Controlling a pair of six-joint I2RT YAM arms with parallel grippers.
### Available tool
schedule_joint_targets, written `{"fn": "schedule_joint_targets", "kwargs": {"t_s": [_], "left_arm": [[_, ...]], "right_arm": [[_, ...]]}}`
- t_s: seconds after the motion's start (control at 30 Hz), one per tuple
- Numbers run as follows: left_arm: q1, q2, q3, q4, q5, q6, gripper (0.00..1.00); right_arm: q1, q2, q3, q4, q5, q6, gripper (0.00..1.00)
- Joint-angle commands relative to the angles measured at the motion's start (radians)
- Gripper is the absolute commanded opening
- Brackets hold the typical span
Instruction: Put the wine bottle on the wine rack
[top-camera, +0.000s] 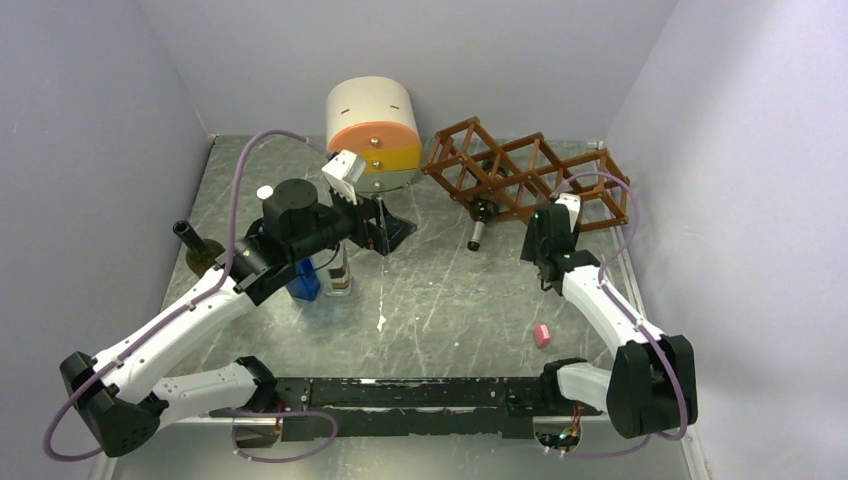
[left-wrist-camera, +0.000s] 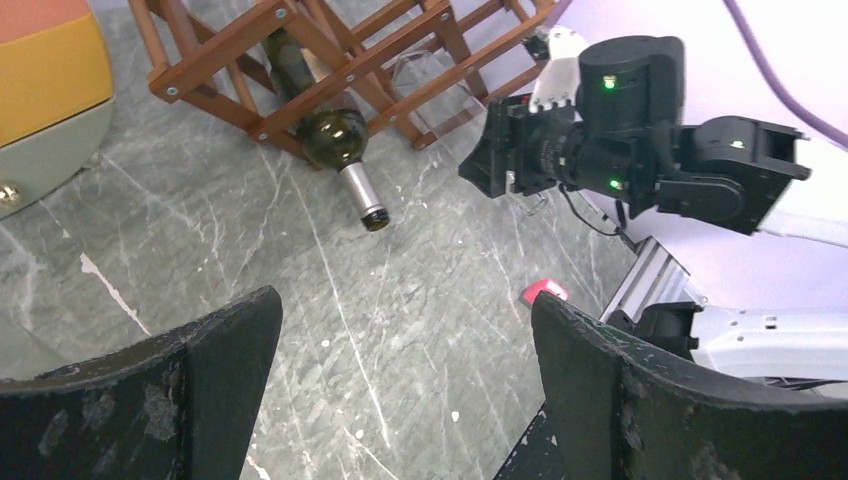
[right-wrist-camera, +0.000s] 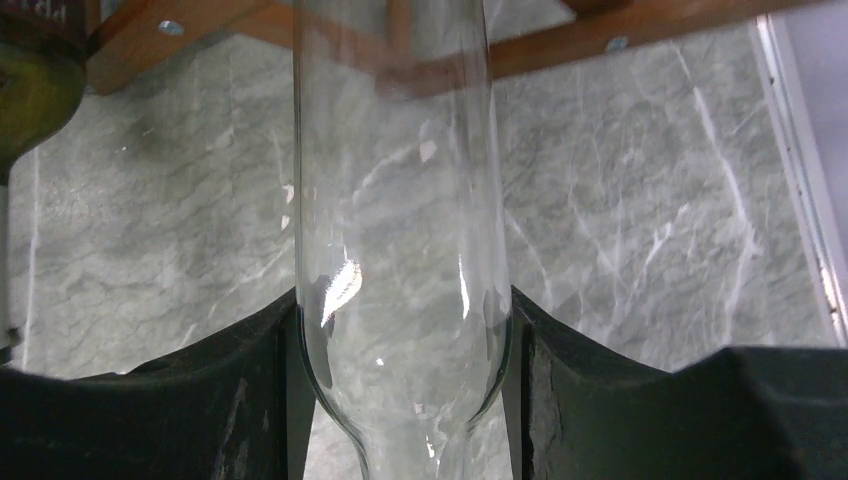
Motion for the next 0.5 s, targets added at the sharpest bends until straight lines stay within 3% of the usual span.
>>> {"fn": "schedule_joint_targets", "kwargs": {"t_s": [0.0, 0.47], "left_arm": [[0.005, -0.019, 0.008, 0.017, 0.073, 0.02, 0.99], [0.004, -0.041, -0.002, 0.012, 0.109, 0.015, 0.98]], "right_arm": [[-0.019, 0.007, 0.016, 0.26, 0.01, -0.103, 0.0], [-0.065, 0.108, -0.013, 0.421, -0.008, -0.13, 0.0]]}}
